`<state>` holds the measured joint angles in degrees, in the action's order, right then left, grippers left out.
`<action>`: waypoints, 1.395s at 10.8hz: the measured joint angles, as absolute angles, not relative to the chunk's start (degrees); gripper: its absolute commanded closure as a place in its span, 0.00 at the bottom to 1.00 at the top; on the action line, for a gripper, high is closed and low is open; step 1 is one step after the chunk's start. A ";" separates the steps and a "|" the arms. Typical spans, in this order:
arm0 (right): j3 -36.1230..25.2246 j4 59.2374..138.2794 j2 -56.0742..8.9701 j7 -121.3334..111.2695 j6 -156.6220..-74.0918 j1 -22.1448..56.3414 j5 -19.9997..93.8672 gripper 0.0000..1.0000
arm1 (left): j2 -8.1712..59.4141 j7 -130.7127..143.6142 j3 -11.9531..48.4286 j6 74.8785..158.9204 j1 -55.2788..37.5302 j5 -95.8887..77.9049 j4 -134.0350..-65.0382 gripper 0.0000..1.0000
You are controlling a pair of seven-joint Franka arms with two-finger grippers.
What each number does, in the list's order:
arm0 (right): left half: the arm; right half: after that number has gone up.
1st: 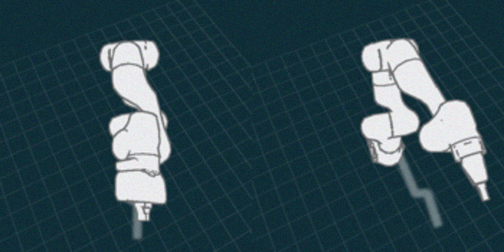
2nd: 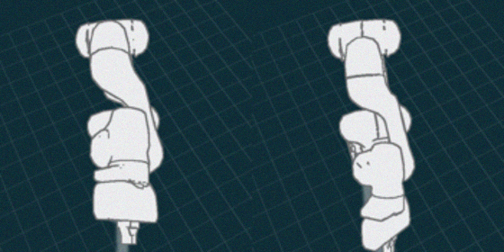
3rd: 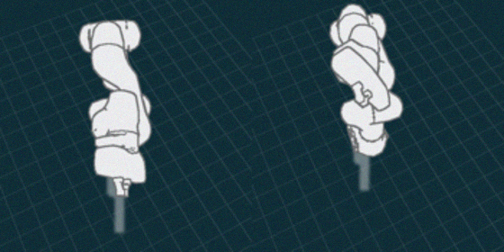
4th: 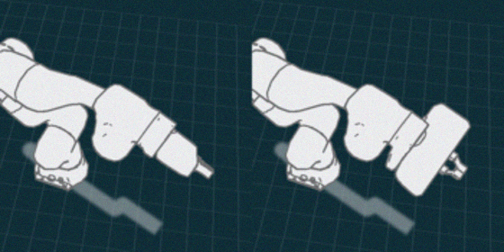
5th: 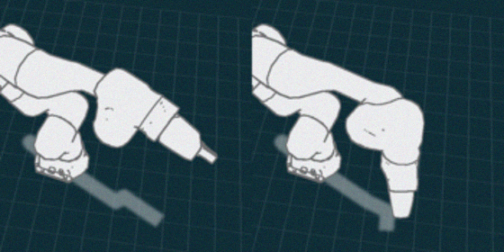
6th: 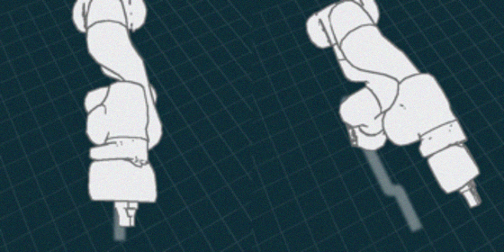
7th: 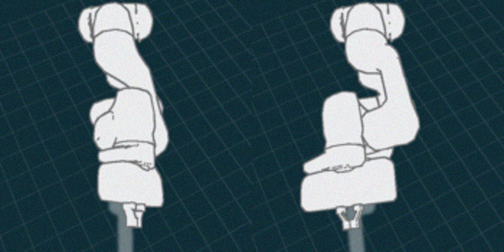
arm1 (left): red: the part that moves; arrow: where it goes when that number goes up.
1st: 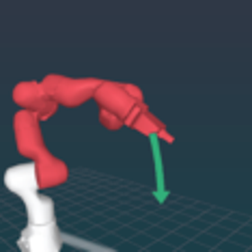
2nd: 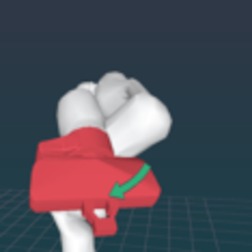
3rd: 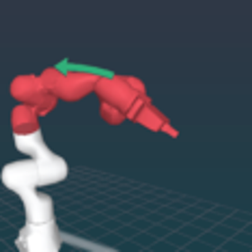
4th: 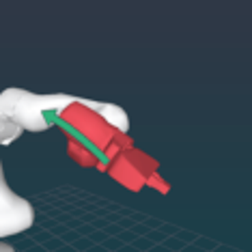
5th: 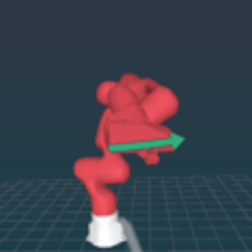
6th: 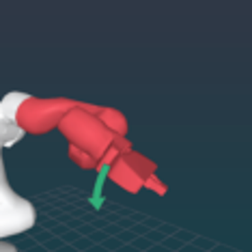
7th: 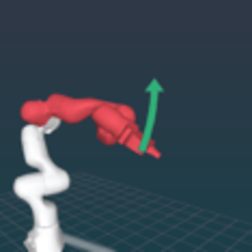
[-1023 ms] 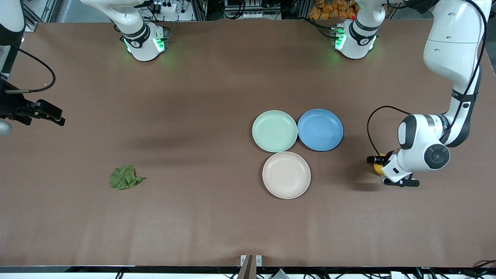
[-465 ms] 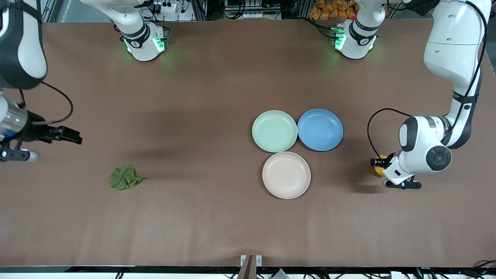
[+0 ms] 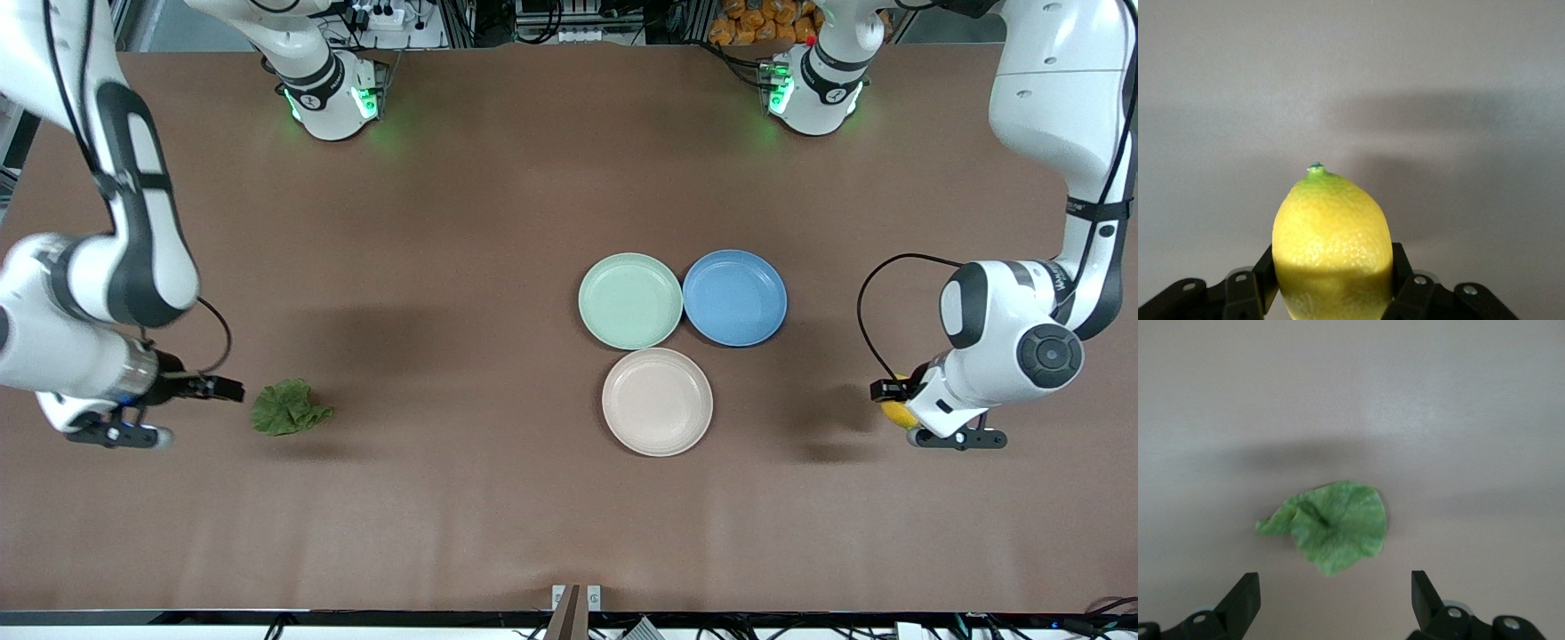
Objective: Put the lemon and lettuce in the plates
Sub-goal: 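Place the lemon on the cream plate while the right gripper grasps the lettuce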
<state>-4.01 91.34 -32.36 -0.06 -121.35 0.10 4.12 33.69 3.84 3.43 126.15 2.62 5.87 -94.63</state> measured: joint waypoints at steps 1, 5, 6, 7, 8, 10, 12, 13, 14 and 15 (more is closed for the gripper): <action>-3.80 91.32 -34.87 -0.06 -123.62 0.32 4.15 0.00 | 33.79 7.26 4.08 126.13 2.08 5.75 -94.24 1.00; -3.40 92.26 -39.61 0.05 -130.66 1.97 4.31 0.00 | 36.12 24.61 5.35 126.28 -5.98 2.72 -91.87 1.00; -3.38 92.92 -40.21 0.21 -132.34 2.51 4.32 0.00 | 36.78 28.83 5.40 126.39 -8.09 2.33 -91.20 1.00; -3.38 93.23 -40.81 0.39 -133.39 2.82 4.32 0.00 | 37.28 32.93 5.42 126.40 -10.01 2.31 -90.64 1.00; -3.39 93.87 -41.24 0.42 -134.73 2.83 4.32 0.00 | 37.65 36.15 5.46 126.40 -11.62 2.30 -90.23 1.00; -3.45 95.20 -41.86 0.42 -136.89 2.80 4.32 0.00 | 37.90 42.77 5.56 127.96 -14.66 2.00 -89.93 1.00; -3.46 95.65 -42.17 0.41 -137.28 2.80 4.32 0.16 | 37.89 50.53 5.67 129.80 -18.28 1.68 -89.04 1.00; -3.46 95.99 -42.22 0.41 -137.39 2.81 4.32 0.37 | 37.89 54.10 5.68 130.37 -20.45 1.64 -88.70 1.00; -3.45 96.41 -42.24 0.40 -137.94 2.81 4.32 0.54 | 37.96 57.14 5.67 130.91 -22.22 1.62 -88.64 1.00; -3.42 96.60 -42.03 0.31 -138.46 2.83 4.33 0.71 | 38.38 59.69 5.62 131.61 -23.43 1.62 -88.65 1.00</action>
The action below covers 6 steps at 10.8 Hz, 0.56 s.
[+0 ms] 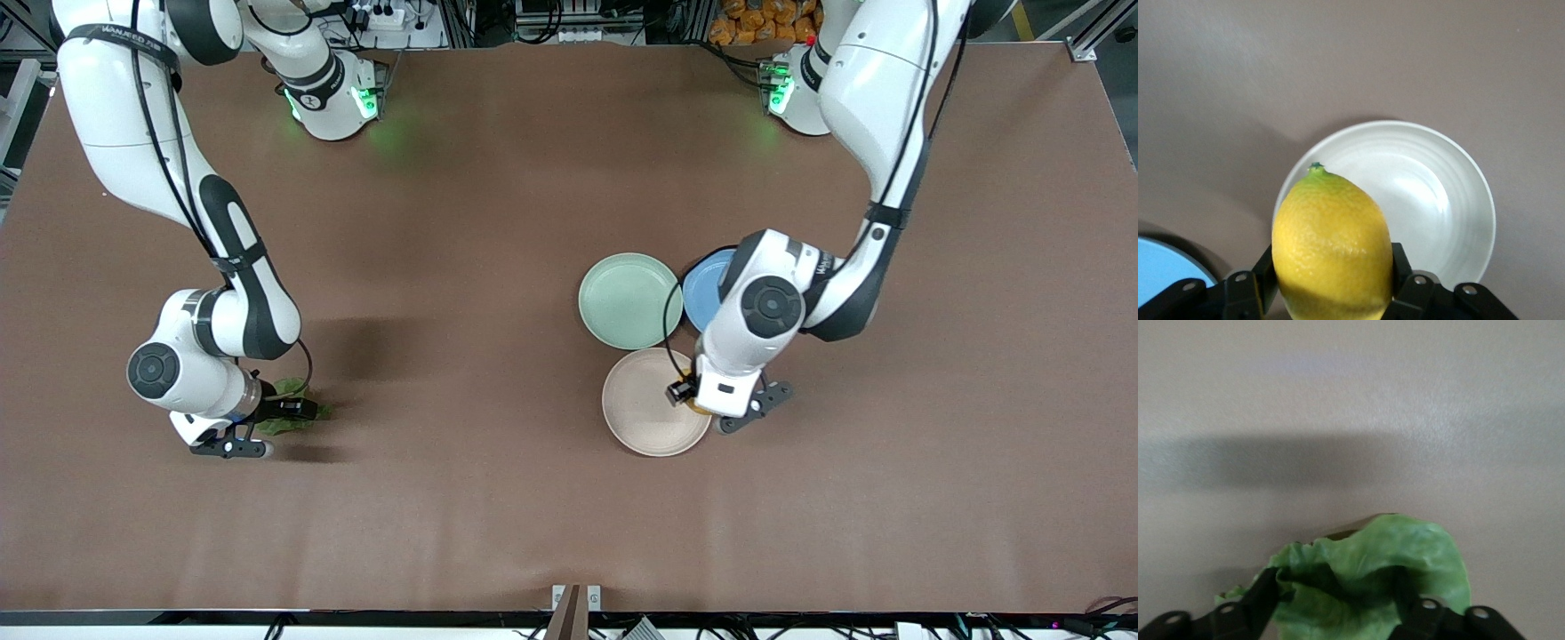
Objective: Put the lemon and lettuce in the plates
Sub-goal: 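Place the lemon on the cream plate while the right gripper grasps the lettuce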
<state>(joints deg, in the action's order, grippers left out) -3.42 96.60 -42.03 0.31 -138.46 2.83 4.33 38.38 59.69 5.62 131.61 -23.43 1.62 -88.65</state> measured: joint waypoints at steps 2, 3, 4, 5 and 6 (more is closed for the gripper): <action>-3.47 96.64 -41.65 -2.22 -138.53 2.77 4.32 1.00 | 40.21 62.93 5.53 133.90 -24.79 1.62 -88.64 0.01; -3.53 96.63 -41.52 -3.45 -138.54 2.69 4.32 1.00 | 40.94 63.14 5.44 134.64 -24.88 1.62 -88.64 0.00; -3.57 96.57 -41.45 -4.00 -138.63 2.68 4.32 1.00 | 41.28 63.07 5.24 134.99 -24.87 1.63 -88.62 0.00; -3.54 96.45 -41.43 -4.06 -138.70 2.75 4.32 1.00 | 41.30 63.01 5.04 135.01 -24.87 1.68 -88.53 0.00; -3.53 96.16 -41.33 -4.07 -138.49 2.81 4.32 1.00 | 41.30 62.96 4.89 135.01 -24.87 1.71 -88.28 0.00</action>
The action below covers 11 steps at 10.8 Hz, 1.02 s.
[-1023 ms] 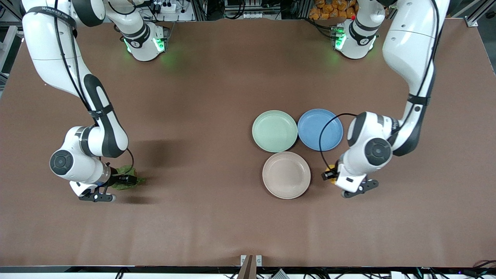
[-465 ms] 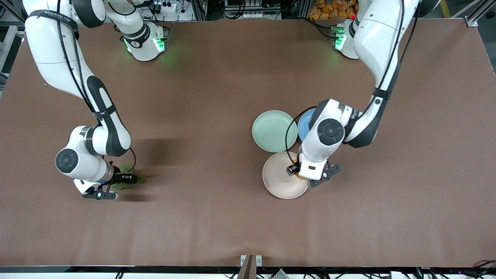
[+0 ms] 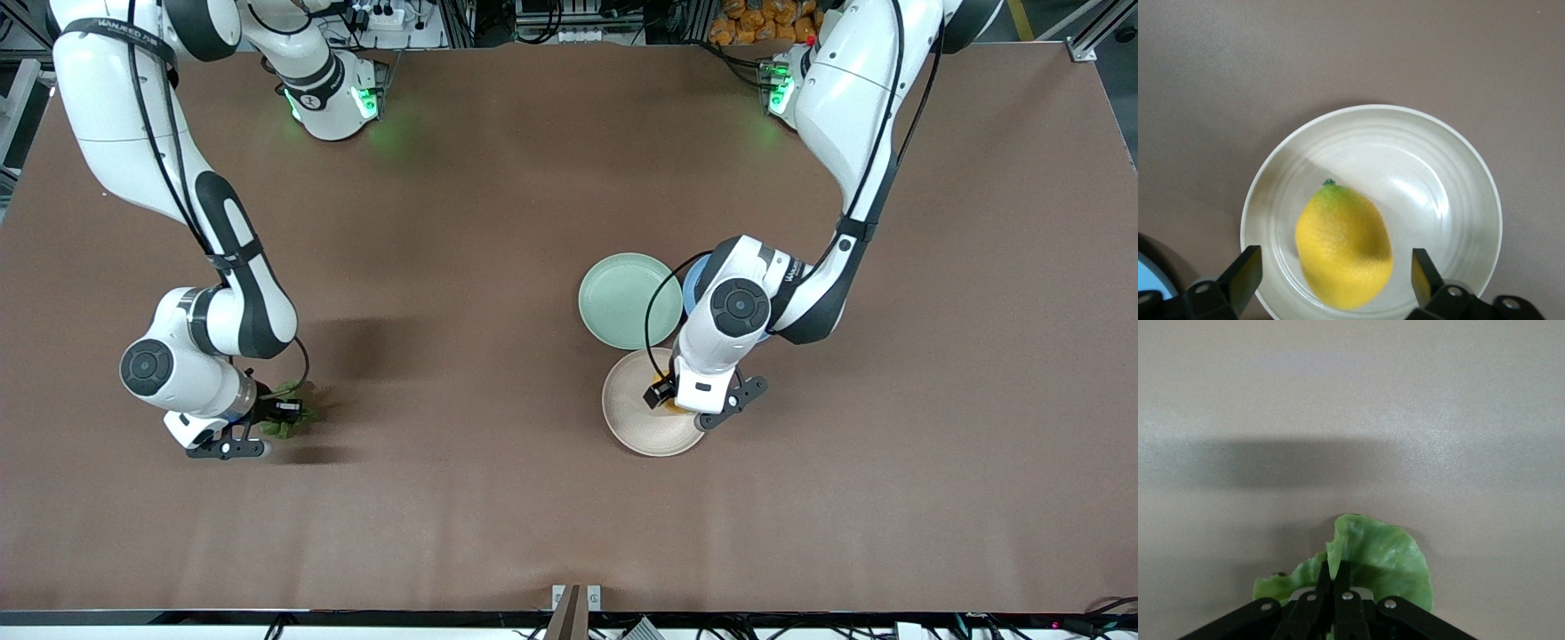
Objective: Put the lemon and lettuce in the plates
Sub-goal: 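Place the lemon on the cream plate while the right gripper grasps the lettuce, then lower the lettuce onto the mint plate and open the right gripper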
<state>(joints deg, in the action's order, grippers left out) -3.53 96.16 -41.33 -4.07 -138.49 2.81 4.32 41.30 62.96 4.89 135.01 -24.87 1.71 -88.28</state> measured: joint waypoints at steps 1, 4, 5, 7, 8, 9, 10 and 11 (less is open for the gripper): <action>-3.47 95.44 -41.18 -4.07 -137.94 2.86 4.32 1.00 | 41.28 62.67 4.78 135.04 -24.85 1.99 -87.97 0.00; -2.51 92.06 -39.58 -1.14 -135.92 4.91 4.42 1.00 | 40.13 58.44 3.48 134.89 -23.03 4.61 -87.10 0.00; -2.27 90.53 -39.05 2.98 -134.72 7.16 4.45 1.00 | 39.87 56.44 3.23 134.76 -21.32 4.67 -87.12 0.00; -2.04 86.71 -38.92 12.92 -132.46 12.93 4.47 1.00 | 39.85 54.59 3.14 134.63 -17.93 4.68 -87.49 0.00; -1.92 85.89 -38.93 17.68 -132.06 15.86 4.48 1.00 | 39.69 54.19 3.18 134.08 -16.07 4.68 -87.83 0.00; -1.77 85.60 -38.94 22.72 -132.05 19.01 4.49 1.00 | 39.17 54.03 3.25 133.40 -14.35 4.68 -88.66 0.00; -1.73 85.43 -38.95 28.64 -132.04 22.78 4.48 1.00 | 38.36 54.01 3.34 133.09 -12.81 4.68 -89.99 0.00; -1.74 85.38 -38.96 35.32 -132.04 27.21 4.48 1.00 | 37.15 54.01 3.69 132.98 -10.81 4.49 -91.75 0.00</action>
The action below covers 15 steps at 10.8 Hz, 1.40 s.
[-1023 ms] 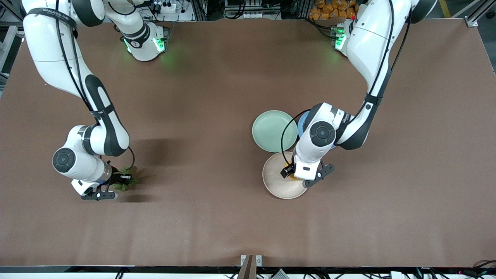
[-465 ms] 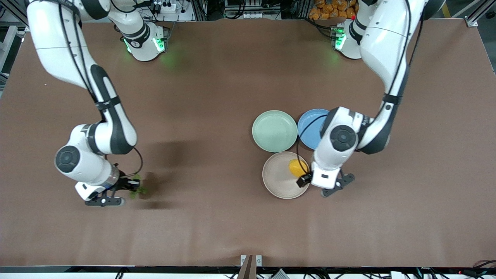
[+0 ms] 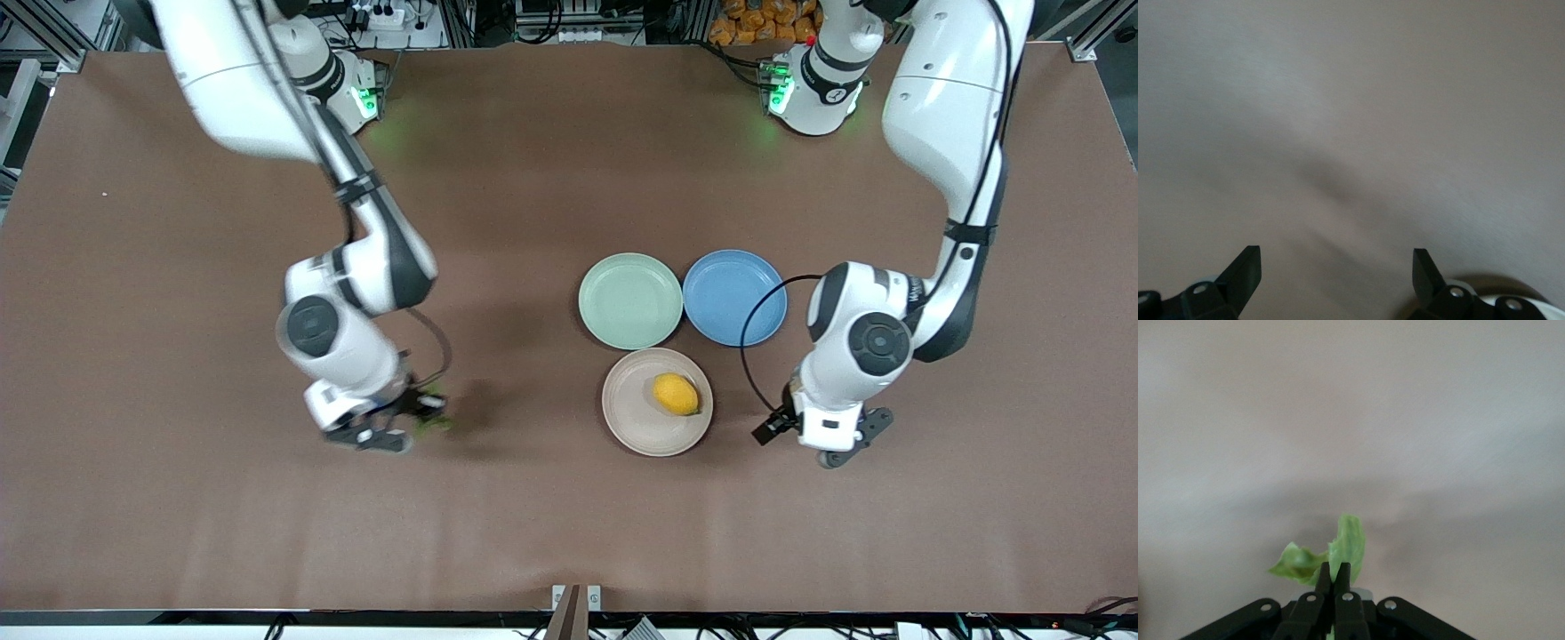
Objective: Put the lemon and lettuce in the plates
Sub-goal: 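Lower the lettuce onto the mint plate and open the right gripper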
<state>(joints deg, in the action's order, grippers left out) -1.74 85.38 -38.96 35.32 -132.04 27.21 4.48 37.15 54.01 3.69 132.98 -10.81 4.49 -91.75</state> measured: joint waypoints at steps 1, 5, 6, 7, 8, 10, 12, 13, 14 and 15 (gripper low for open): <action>-1.74 85.35 -38.98 40.91 -132.04 30.94 4.47 1.00 | 36.02 54.01 4.49 132.95 -8.83 4.39 -93.34 0.00; -1.77 84.93 -39.01 62.93 -132.04 44.71 4.41 1.00 | 29.96 54.01 8.07 135.97 -2.84 2.53 -102.77 0.00; -1.78 84.93 -39.10 67.41 -132.05 47.89 4.40 1.00 | 27.82 54.01 8.38 138.42 -2.18 2.47 -106.52 0.00; -1.83 84.95 -39.36 71.35 -132.05 50.79 4.40 1.00 | 25.65 54.01 8.63 141.01 -1.74 2.45 -110.61 0.00; -1.90 84.96 -39.68 74.59 -132.09 53.10 4.39 1.00 | 23.58 54.01 8.83 143.28 -1.52 2.44 -114.52 0.00; -2.00 85.02 -40.71 79.25 -133.46 55.73 4.35 0.61 | 19.65 54.01 9.00 145.33 -1.48 2.42 -120.66 0.00; -2.11 85.05 -42.31 81.25 -135.64 56.78 4.16 0.00 | 15.50 54.01 9.56 145.57 -1.45 2.41 -124.99 0.00; -2.41 85.05 -42.67 81.53 -136.03 56.73 4.12 0.00 | 13.17 54.01 9.94 145.57 -1.45 2.41 -127.15 0.00; -3.02 85.00 -42.70 81.55 -136.24 56.63 4.11 0.00 | 10.86 54.01 10.27 145.57 -1.44 2.41 -129.37 0.00; -3.92 84.59 -42.67 81.55 -136.27 56.53 4.11 0.00 | 8.97 54.01 10.60 145.57 -1.45 2.41 -131.33 0.00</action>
<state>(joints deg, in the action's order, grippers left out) -3.92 84.59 -42.67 81.55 -136.27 56.53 4.11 8.97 54.01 10.60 145.57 -1.45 2.41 -131.33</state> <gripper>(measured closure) 0.529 0.000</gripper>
